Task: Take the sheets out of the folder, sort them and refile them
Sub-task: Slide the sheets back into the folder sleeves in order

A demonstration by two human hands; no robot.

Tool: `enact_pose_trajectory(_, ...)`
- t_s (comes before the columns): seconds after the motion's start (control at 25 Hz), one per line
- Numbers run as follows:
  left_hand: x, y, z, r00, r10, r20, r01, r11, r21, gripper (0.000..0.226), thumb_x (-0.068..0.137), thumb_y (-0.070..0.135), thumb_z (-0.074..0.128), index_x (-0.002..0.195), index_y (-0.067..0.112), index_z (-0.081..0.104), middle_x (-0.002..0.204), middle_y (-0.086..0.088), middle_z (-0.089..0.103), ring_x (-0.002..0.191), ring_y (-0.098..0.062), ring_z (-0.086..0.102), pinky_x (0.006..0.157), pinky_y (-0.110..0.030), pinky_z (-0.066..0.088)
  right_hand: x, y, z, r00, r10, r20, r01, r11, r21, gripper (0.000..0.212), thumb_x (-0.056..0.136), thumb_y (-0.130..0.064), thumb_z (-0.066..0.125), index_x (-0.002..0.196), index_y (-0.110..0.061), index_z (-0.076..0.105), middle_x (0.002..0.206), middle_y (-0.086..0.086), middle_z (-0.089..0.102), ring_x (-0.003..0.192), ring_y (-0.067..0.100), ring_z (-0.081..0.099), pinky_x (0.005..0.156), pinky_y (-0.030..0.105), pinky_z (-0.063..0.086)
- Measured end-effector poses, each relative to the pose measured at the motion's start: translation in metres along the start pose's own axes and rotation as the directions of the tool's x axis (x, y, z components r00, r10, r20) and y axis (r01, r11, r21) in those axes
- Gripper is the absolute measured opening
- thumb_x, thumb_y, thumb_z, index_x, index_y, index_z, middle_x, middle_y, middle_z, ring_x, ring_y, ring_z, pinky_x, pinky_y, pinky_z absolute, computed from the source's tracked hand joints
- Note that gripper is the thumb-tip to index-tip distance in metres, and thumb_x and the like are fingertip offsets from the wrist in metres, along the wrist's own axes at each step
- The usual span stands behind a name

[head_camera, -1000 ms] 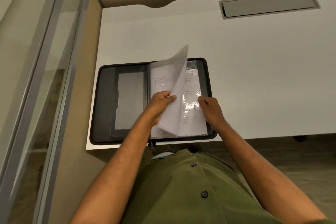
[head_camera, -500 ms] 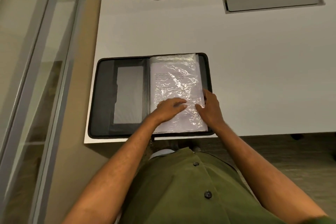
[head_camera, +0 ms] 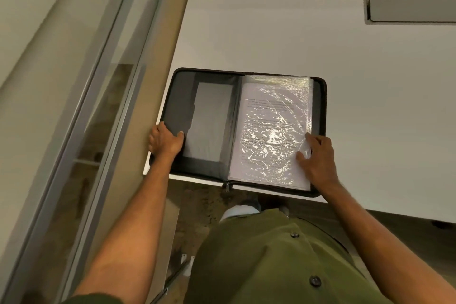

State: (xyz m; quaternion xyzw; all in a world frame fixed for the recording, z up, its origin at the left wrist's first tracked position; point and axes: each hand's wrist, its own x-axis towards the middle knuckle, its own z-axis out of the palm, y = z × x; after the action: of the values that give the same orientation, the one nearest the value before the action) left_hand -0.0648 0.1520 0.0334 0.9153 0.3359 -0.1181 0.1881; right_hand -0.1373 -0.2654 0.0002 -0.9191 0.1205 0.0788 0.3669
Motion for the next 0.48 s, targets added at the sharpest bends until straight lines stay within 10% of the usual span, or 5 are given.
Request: enact_pose_trajectory(0.48,0.029,0.013,-0.016,0.951,-0.306,-0.037,0.302,0.949,-0.084,0.049,0.102,0.032,0.057,0.144,0.008,0.049,0.154,-0.018,0.045,0.14,-0.039,0.042,0.11,-0.046,0.04,0.008,0.006,-0.008,0.997,-0.035,0.064,0.033,0.999,0.036,0.065,0.095,-0.018,0.075,0.153,-0.012,0.047,0.146,0.015,0.04,0.129,0.035,0.05,0.112,0.05,0.046)
